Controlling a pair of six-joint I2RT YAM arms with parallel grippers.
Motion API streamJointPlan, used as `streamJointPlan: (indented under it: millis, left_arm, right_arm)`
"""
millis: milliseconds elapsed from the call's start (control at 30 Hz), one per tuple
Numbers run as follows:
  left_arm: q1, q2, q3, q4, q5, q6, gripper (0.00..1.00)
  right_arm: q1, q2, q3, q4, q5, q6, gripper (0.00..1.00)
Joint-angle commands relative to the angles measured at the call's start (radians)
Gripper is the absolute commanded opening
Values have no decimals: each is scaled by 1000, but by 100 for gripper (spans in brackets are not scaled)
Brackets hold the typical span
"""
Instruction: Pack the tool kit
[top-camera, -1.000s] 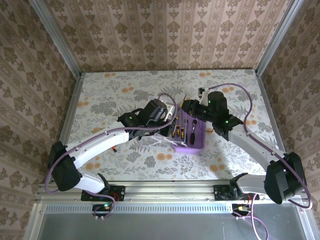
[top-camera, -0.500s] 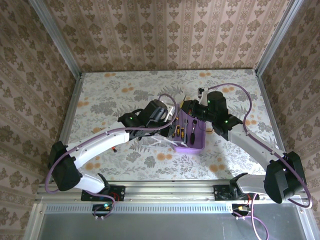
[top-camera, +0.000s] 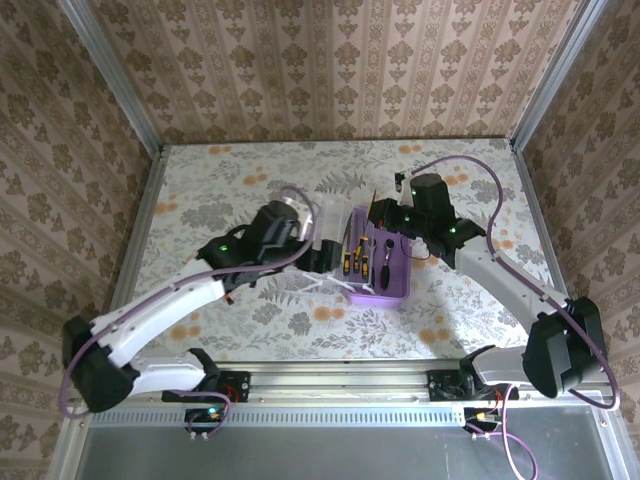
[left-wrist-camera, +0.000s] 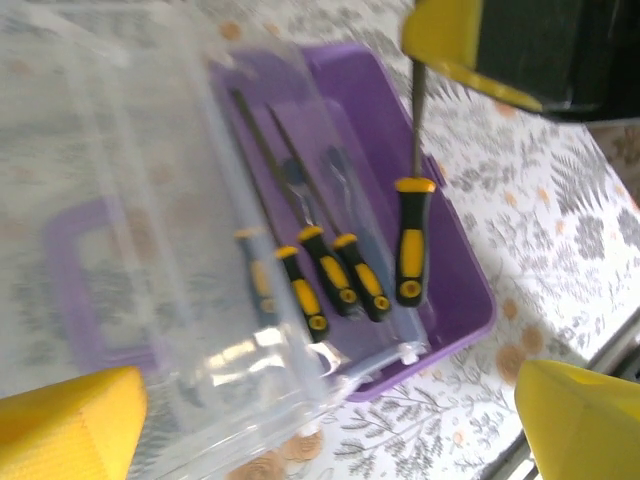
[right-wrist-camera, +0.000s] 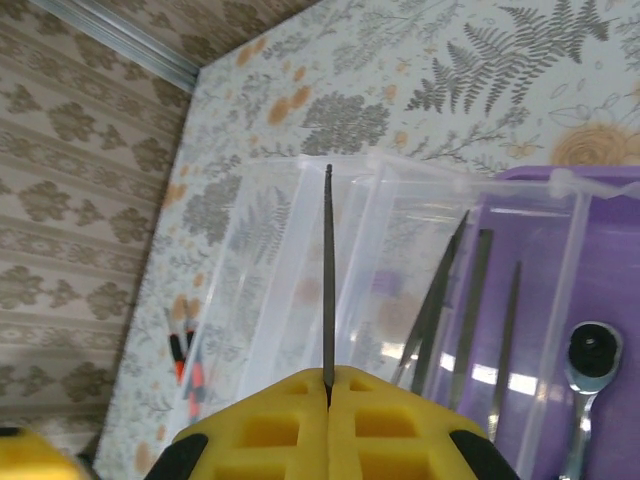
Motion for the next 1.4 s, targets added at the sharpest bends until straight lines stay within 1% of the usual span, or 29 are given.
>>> streamJointPlan:
  millis: [0,100,233,400,500,633,833,1100,1367]
  left_arm:
    - [50,-83,-66,-22,-33,-34,97]
    - [89,-140,-107,-39,-35,-52,97]
    - [114,-198,-142,-43,-35,-65,97]
    - [132,-213,-176,-39,-28,-72,97]
    - [137,-207,-182,-37,-23,-72,97]
    - [145,-203,-183,-28,-17,-68,97]
    - [153,-195,-184,-11,-4,-70,97]
    - [160,-203,-186,-26,2,-67,97]
    - [168,-206,-188,-32,5,-67,97]
  right_arm:
    - [-4,67,48,-79,6,-76,6]
    - [0,131,72,-63,-34,-63,6]
    - [3,208,103,-52,-66,-45,6]
    - [22,285,113,-39,-77,-35,5]
    - [25,295,116,-41,-82,-34,5]
    - [31,307,140,-80,-58,-57,5]
    - [31,353,166,-65,-120,10,5]
    - [27,358,177,-98,-140,8,5]
    - [9,332,129,-120,-73,-18,5]
